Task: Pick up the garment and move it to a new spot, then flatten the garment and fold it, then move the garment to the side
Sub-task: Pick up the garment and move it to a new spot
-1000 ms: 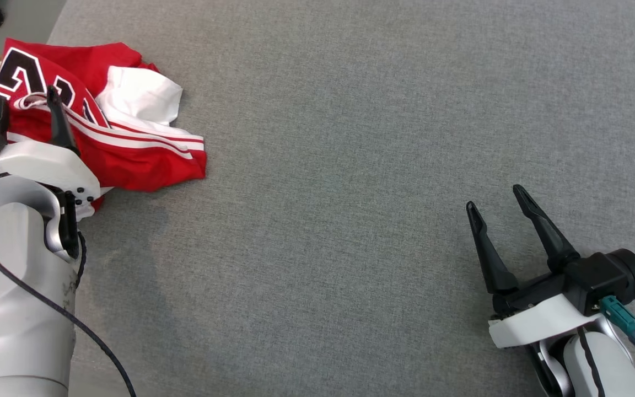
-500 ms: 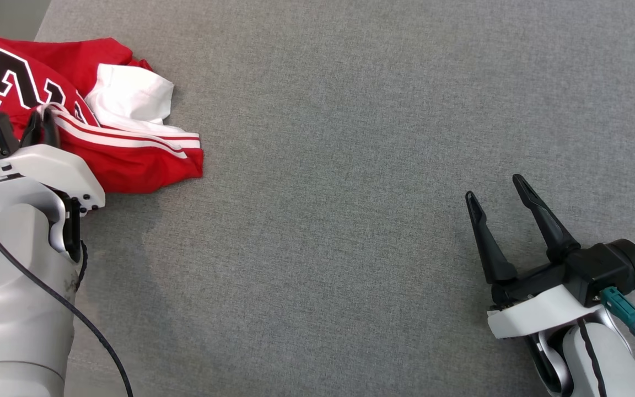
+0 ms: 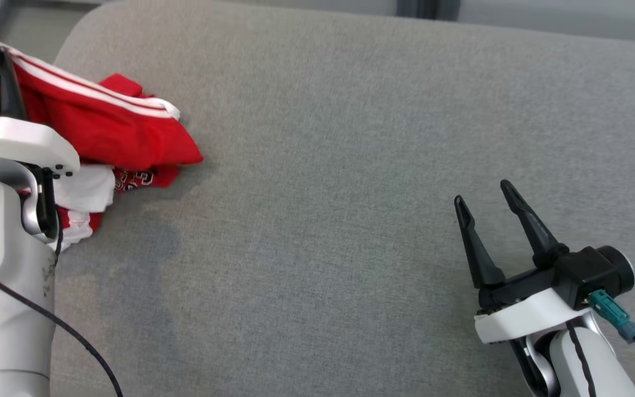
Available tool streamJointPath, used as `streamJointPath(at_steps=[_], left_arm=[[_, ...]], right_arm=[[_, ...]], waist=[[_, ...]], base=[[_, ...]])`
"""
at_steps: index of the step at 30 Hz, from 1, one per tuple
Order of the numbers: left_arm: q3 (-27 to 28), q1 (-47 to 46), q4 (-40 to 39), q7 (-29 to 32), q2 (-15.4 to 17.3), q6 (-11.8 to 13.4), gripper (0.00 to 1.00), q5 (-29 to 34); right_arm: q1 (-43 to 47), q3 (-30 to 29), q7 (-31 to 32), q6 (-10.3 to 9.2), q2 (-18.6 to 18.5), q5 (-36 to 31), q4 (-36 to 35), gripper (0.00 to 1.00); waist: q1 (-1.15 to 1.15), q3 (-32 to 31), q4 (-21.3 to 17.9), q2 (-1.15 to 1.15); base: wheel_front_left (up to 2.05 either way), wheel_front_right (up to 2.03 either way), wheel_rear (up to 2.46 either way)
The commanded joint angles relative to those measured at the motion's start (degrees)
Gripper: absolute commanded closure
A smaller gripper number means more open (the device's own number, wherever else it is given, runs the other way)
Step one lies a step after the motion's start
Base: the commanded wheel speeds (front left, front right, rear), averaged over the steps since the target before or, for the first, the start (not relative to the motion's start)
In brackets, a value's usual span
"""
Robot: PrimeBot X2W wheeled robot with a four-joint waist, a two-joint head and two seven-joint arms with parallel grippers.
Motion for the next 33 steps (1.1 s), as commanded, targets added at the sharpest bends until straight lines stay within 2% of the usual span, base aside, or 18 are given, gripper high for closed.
streamJointPath(at_steps=[1,9,12,18,23,24,33], left_arm=[[-0.11,0.78,-1.42,-0.33,0.47,-0.33,1.00,0.36],[-1.33,2.67,-13.91,1.57,0.57,-2.81,1.00,-0.74],[-2.57,2.39,-19.90,4.22,0.42,-3.60,1.00,-0.89],[-5.11,1.55,-26.97,8.38,0.00,-4.78,1.00,-0.82],[-7.22,0.43,-30.89,11.34,-0.39,-5.49,1.00,-0.55],[-7.22,0.43,-30.89,11.34,-0.39,-5.49,1.00,-0.55],[-11.70,-2.31,-32.36,13.45,-2.35,-6.60,1.00,-0.35]], right_arm=[[0.58,-0.02,-0.08,0.01,-0.08,0.37,0.25,0.00],[2.11,0.01,-0.08,0.01,0.90,1.37,0.52,0.00],[2.37,-0.03,-0.08,0.01,1.05,1.72,0.47,0.00],[2.43,0.60,-0.08,0.01,1.06,3.86,0.08,0.00],[2.43,0.83,-0.08,0.01,1.05,5.02,-0.16,0.00],[2.43,0.83,-0.08,0.01,1.05,5.02,-0.16,0.00],[1.42,1.04,-0.07,0.01,1.08,6.82,-0.96,0.00]], waist=[[0.00,-2.15,-1.36,0.00],[0.00,-7.45,-6.30,0.00],[0.00,-9.06,-9.62,0.00],[0.00,-10.85,-16.41,0.00],[0.00,-11.42,-22.70,0.00],[0.00,-11.42,-22.70,0.00],[0.00,-10.14,-32.76,0.00]], base=[[0.00,0.00,0.00],[0.00,0.00,0.00],[0.00,0.00,0.00],[0.00,0.00,0.00],[0.00,0.00,0.00],[0.00,0.00,0.00],[0.00,0.00,0.00]])
